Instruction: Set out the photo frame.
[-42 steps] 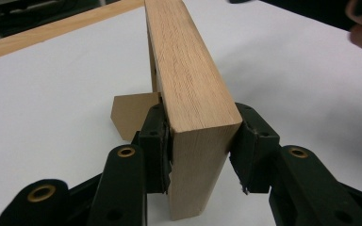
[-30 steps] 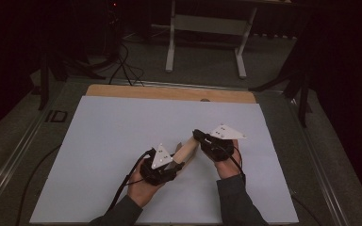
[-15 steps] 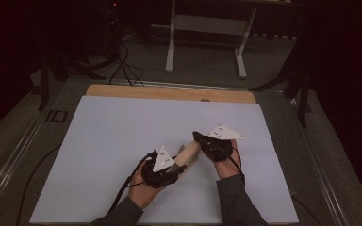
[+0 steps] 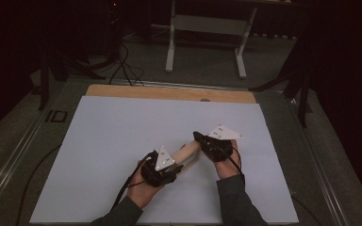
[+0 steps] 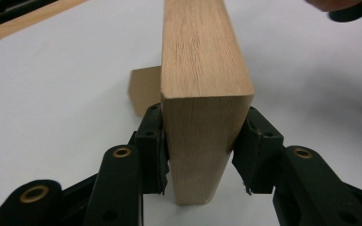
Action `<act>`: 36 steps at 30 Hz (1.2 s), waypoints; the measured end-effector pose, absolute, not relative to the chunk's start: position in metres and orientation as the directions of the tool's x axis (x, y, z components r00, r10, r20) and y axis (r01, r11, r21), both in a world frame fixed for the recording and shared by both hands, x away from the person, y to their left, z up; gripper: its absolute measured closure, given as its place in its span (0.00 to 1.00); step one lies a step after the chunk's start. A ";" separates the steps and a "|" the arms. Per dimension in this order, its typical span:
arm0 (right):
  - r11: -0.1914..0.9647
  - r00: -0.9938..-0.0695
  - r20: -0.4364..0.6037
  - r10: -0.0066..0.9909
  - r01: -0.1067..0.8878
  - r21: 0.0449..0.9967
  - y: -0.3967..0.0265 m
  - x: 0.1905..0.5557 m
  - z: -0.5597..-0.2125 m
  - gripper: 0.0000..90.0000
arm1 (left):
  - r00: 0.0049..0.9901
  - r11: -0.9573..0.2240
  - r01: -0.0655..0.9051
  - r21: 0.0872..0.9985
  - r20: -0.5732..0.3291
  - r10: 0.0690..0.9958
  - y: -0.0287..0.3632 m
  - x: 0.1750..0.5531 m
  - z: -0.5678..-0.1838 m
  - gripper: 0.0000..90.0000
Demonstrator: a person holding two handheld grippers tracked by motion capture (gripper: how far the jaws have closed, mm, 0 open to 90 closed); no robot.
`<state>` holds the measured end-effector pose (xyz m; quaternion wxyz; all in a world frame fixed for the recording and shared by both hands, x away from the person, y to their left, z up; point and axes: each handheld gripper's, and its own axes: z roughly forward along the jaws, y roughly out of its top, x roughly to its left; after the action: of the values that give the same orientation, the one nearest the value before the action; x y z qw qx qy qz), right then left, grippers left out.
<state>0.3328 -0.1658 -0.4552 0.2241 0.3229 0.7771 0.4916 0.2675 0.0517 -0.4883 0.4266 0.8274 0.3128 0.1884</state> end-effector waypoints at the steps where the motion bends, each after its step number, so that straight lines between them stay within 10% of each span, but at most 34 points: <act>1: 0.308 -0.691 -0.031 0.722 0.282 0.909 -0.166 0.333 -0.455 1.00 | 0.733 -0.440 0.357 0.824 0.045 0.678 0.052 0.268 -0.488 0.64; 28: 0.352 -0.684 -0.059 0.727 0.298 0.887 -0.165 0.329 -0.450 1.00 | 0.661 -0.398 0.405 0.823 0.037 0.749 0.068 0.283 -0.488 0.63; 36: 0.351 -0.734 -0.047 0.678 0.266 0.898 -0.176 0.326 -0.443 0.77 | 0.651 -0.382 0.414 0.826 0.024 0.758 0.069 0.284 -0.488 0.59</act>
<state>0.3256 -0.1764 -0.4430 0.2116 0.2971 0.7941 0.4861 0.2838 0.0694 -0.4876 0.4205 0.8055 0.3639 0.2047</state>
